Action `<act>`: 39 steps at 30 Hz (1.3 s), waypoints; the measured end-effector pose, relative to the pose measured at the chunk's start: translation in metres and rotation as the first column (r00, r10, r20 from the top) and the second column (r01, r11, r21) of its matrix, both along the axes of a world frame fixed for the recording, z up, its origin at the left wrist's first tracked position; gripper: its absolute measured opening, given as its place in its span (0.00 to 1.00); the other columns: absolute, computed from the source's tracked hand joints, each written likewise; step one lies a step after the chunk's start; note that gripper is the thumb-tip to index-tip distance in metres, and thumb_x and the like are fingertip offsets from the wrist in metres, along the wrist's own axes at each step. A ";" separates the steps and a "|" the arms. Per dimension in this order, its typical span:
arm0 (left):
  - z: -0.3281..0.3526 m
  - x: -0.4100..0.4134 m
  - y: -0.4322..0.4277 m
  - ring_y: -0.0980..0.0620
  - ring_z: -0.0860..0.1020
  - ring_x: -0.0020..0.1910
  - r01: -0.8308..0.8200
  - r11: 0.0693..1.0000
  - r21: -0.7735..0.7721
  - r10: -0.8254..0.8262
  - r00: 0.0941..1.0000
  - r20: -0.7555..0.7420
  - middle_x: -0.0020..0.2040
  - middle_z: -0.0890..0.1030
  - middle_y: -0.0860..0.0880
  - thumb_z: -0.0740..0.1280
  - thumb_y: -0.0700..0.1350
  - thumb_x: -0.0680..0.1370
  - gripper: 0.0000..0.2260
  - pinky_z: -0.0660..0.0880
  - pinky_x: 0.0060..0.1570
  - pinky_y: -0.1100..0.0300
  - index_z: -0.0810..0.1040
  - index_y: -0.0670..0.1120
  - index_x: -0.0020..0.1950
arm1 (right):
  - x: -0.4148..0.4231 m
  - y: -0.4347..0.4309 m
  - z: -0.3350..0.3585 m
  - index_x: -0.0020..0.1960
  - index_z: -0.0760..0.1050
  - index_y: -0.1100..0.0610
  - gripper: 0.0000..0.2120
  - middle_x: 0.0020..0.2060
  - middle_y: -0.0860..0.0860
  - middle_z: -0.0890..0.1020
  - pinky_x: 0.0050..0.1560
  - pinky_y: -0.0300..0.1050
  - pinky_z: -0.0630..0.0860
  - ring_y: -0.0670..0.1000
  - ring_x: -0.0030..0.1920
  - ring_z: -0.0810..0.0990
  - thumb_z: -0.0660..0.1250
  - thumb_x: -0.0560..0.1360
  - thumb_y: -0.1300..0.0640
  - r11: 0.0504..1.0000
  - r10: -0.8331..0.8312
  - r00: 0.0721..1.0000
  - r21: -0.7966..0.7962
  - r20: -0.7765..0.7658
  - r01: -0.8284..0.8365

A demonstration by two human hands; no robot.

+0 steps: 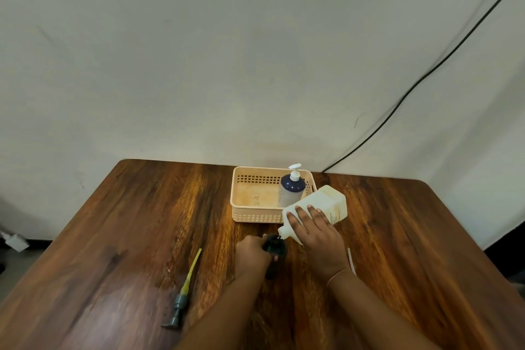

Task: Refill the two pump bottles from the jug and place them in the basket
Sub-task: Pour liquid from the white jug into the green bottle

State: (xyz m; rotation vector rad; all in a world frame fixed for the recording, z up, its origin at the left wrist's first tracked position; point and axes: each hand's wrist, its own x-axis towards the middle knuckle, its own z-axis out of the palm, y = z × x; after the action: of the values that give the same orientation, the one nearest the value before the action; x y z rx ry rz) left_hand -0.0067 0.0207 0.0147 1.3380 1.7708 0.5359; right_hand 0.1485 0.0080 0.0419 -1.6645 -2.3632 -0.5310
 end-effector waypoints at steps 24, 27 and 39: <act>0.000 -0.002 -0.001 0.56 0.76 0.48 0.035 0.999 0.025 -0.034 0.999 -0.035 0.57 0.79 0.50 0.71 0.42 0.74 0.23 0.75 0.41 0.66 0.72 0.50 0.68 | 0.000 0.002 0.005 0.63 0.74 0.54 0.34 0.59 0.55 0.80 0.60 0.54 0.67 0.58 0.59 0.78 0.80 0.58 0.57 0.999 0.030 0.999 0.016 0.027 -0.031; 0.001 -0.002 -0.001 0.56 0.76 0.48 0.024 1.000 0.018 -0.023 0.999 -0.027 0.57 0.79 0.50 0.71 0.41 0.73 0.23 0.76 0.42 0.65 0.72 0.50 0.68 | 0.000 0.002 0.006 0.62 0.75 0.55 0.34 0.58 0.56 0.81 0.59 0.55 0.71 0.59 0.59 0.79 0.80 0.57 0.58 0.999 0.031 0.999 0.016 0.023 -0.031; 0.000 -0.002 0.000 0.55 0.78 0.48 0.009 1.000 -0.009 -0.009 1.000 0.010 0.54 0.80 0.50 0.72 0.40 0.72 0.22 0.80 0.47 0.61 0.75 0.49 0.66 | 0.001 0.003 0.003 0.64 0.73 0.54 0.34 0.60 0.55 0.80 0.61 0.55 0.67 0.59 0.60 0.78 0.79 0.59 0.56 0.999 0.036 0.998 -0.003 0.043 -0.036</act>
State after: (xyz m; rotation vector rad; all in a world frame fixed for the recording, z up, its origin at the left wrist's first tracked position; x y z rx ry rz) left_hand -0.0088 0.0209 0.0145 1.3343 1.7566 0.5288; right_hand 0.1492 0.0115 0.0452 -1.6240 -2.4203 -0.5632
